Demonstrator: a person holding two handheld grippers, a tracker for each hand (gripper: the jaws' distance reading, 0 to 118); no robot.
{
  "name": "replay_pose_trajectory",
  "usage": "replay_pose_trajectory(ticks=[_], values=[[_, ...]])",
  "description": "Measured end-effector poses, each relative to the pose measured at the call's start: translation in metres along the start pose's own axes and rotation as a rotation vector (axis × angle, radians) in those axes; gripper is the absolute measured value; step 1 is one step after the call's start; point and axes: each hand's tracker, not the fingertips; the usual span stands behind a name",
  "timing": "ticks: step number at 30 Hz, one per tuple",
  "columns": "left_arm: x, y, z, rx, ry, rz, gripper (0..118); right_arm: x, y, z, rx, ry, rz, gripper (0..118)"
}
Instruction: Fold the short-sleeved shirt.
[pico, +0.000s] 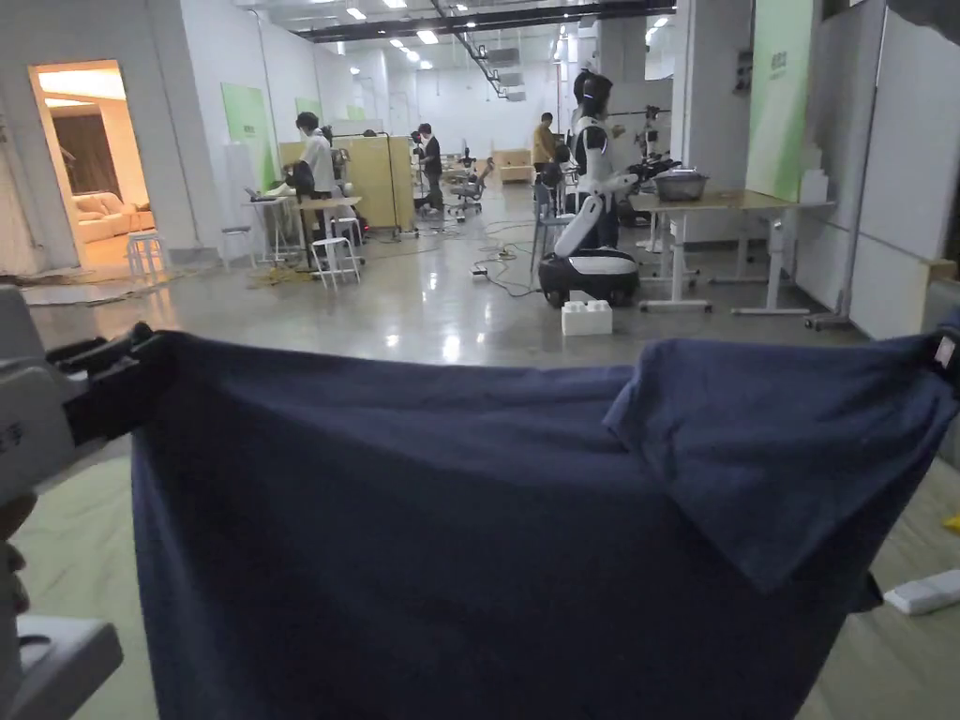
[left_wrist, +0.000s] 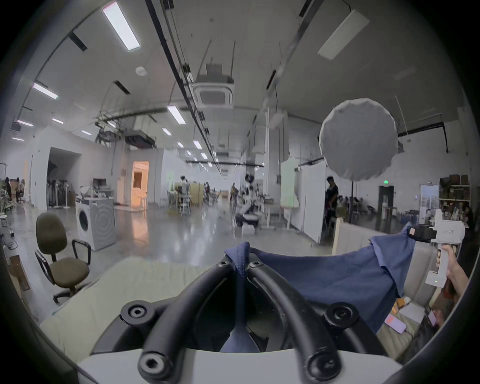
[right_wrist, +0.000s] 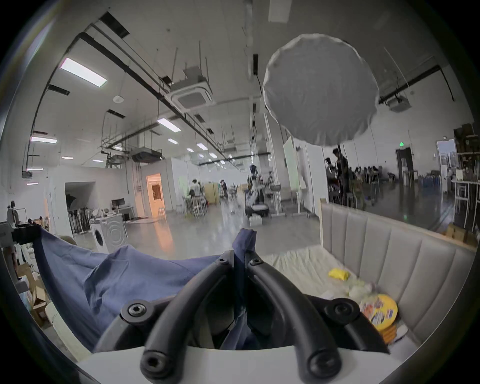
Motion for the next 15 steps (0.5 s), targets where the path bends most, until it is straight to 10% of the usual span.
replay_pose_trajectory(ticks=[15], values=[[-0.011, 0.045, -0.046, 0.109, 0.099, 0.001, 6, -0.015, 0.078, -0.067, 0.115, -0.046, 0.117, 6]])
